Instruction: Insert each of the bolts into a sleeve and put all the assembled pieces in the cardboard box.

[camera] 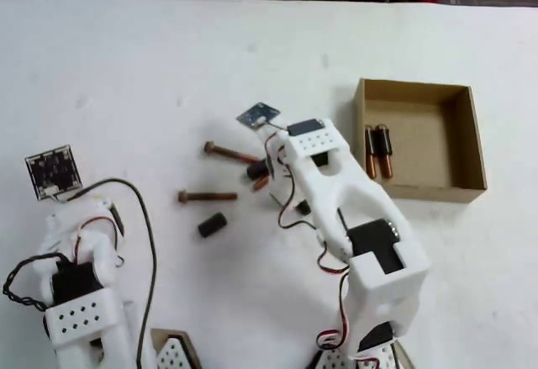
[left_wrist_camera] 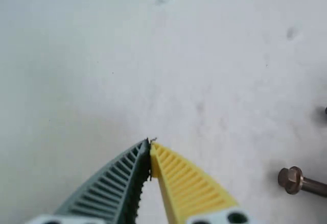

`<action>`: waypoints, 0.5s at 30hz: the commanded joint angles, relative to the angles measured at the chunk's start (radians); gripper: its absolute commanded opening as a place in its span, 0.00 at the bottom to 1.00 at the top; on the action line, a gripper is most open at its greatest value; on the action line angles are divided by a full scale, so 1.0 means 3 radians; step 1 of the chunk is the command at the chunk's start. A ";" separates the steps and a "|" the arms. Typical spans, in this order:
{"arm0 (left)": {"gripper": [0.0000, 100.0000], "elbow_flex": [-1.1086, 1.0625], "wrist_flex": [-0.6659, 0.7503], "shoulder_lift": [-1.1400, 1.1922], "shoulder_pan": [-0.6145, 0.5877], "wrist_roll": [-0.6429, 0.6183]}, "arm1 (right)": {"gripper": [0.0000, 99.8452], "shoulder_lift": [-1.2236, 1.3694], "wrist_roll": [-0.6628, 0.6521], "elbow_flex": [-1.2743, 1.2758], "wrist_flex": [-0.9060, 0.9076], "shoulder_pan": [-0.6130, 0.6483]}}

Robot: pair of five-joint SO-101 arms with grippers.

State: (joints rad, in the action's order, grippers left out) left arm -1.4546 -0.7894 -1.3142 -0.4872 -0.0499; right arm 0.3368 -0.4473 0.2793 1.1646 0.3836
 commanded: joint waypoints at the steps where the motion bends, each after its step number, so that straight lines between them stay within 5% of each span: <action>1: 0.03 0.0128 -0.0010 -0.0038 -0.0008 0.0026 | 0.07 0.0084 -0.0061 -0.0031 -0.0008 0.0018; 15: 0.02 0.0128 -0.0010 -0.0038 -0.0008 0.0026 | 0.02 -0.0008 -0.0041 -0.0322 0.0202 -0.0023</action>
State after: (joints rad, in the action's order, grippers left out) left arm -1.4546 -0.7894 -1.3142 -0.4872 -0.0499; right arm 0.3613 -0.4519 0.2225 1.1861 0.3728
